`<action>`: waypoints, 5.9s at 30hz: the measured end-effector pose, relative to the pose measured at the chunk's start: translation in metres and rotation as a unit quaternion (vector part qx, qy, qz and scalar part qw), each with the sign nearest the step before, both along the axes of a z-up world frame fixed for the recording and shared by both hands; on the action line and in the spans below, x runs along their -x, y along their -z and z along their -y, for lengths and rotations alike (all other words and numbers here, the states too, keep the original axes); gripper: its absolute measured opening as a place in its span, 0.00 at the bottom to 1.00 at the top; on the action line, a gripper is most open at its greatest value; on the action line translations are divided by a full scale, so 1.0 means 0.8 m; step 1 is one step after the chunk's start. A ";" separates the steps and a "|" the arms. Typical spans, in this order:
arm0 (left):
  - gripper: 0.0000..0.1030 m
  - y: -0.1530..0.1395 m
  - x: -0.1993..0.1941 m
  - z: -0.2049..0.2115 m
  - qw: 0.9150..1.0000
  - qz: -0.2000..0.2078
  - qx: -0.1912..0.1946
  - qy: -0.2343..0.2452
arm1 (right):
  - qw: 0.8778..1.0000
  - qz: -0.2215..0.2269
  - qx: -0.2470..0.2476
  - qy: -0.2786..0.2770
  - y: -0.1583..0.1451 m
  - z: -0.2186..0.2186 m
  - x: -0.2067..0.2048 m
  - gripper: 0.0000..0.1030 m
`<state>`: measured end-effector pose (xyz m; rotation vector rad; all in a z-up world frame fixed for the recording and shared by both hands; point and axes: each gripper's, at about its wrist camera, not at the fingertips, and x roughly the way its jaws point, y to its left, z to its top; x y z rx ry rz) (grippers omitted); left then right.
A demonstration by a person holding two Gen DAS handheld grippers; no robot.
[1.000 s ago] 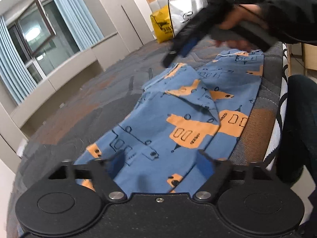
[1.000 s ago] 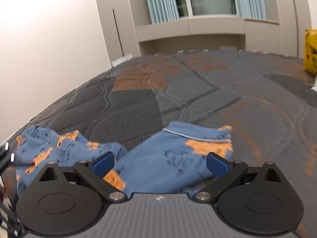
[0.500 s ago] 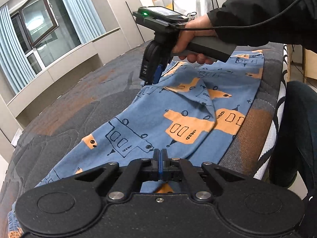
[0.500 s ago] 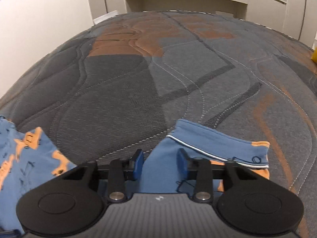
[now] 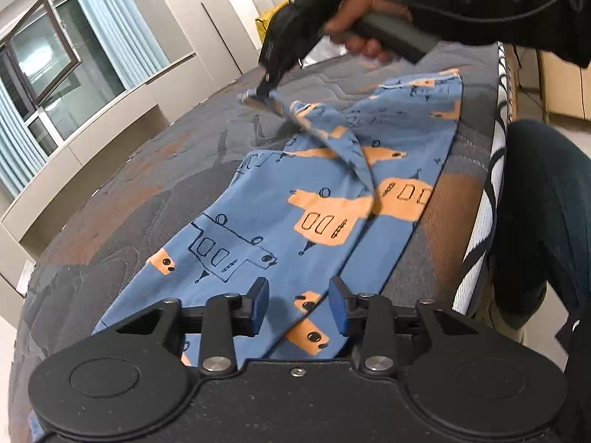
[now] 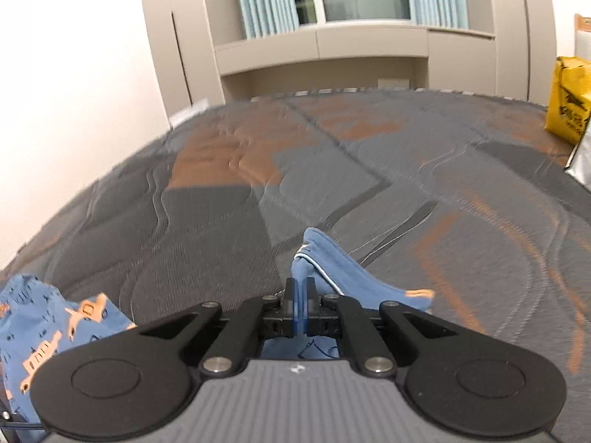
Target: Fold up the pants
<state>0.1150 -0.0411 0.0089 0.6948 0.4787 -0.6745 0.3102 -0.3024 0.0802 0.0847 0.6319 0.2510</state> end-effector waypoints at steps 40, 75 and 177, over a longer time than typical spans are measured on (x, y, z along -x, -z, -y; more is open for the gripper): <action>0.00 0.005 0.028 0.015 0.998 0.063 -0.025 0.010 | 0.963 0.097 -0.191 0.166 0.041 0.155 0.265 0.03; 0.00 0.011 0.028 0.032 0.998 0.049 -0.024 -0.036 | 0.992 0.056 -0.034 0.107 0.042 0.180 0.192 0.05; 0.20 0.004 -0.018 -0.301 0.724 -0.009 0.430 -0.539 | 0.990 -0.019 0.095 -0.101 0.065 -0.245 -0.049 1.00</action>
